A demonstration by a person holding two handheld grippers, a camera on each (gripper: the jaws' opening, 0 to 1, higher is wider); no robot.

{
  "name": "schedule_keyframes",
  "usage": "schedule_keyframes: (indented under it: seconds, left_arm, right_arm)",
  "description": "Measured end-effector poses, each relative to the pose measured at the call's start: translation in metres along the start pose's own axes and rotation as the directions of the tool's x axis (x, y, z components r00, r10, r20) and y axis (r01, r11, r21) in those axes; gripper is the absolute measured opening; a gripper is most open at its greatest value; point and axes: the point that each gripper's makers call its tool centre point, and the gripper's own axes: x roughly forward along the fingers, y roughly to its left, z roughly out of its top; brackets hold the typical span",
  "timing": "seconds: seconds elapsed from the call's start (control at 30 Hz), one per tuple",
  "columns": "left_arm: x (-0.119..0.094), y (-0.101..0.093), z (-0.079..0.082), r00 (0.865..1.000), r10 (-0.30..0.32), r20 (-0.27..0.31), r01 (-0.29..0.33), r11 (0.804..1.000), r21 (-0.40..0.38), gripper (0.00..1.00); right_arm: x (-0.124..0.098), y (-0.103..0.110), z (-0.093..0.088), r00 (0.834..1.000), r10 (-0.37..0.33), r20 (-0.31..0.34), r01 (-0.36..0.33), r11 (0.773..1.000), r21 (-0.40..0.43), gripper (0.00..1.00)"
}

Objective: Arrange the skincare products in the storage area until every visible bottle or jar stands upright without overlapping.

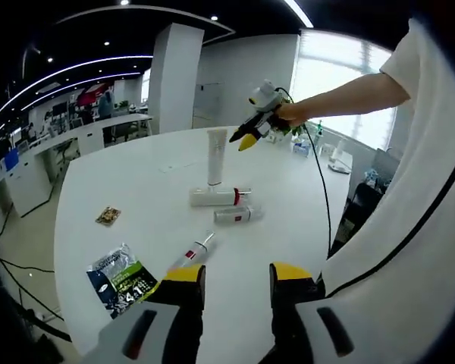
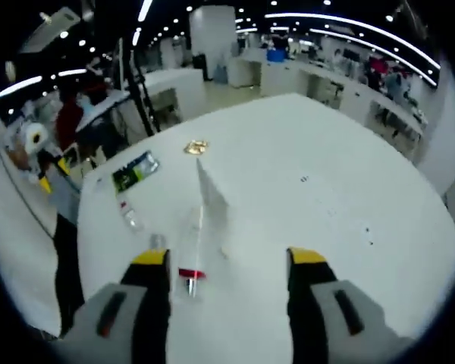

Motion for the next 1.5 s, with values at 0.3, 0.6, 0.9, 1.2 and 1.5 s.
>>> schedule_keyframes:
  seconds: [0.3, 0.6, 0.9, 1.2, 1.5]
  left_arm:
    - [0.014, -0.023, 0.010, 0.998, -0.057, -0.038, 0.059, 0.997, 0.050, 0.35]
    - [0.009, -0.040, 0.021, 0.998, -0.060, -0.025, 0.060, 0.998, 0.010, 0.35]
    - [-0.003, -0.035, 0.020, 1.000, 0.002, -0.010, -0.002, 1.000, -0.027, 0.34]
    - [-0.016, -0.028, 0.001, 0.998, 0.060, -0.023, -0.061, 0.993, -0.098, 0.33]
    - [-0.017, -0.022, 0.001, 0.997, 0.081, -0.006, -0.081, 0.986, -0.144, 0.32]
  right_arm:
    - [0.012, 0.014, -0.077, 0.993, -0.113, -0.020, 0.115, 0.985, 0.132, 0.62]
    - [0.054, 0.034, -0.063, 0.996, -0.090, 0.015, 0.086, 0.984, 0.154, 0.51]
    - [0.095, 0.053, -0.062, 0.998, -0.036, -0.042, 0.040, 0.995, 0.090, 0.43]
    - [0.110, 0.051, -0.074, 0.994, -0.069, -0.088, 0.070, 0.998, 0.010, 0.33]
    - [0.117, 0.047, -0.073, 0.987, -0.092, -0.130, 0.084, 0.994, -0.066, 0.28]
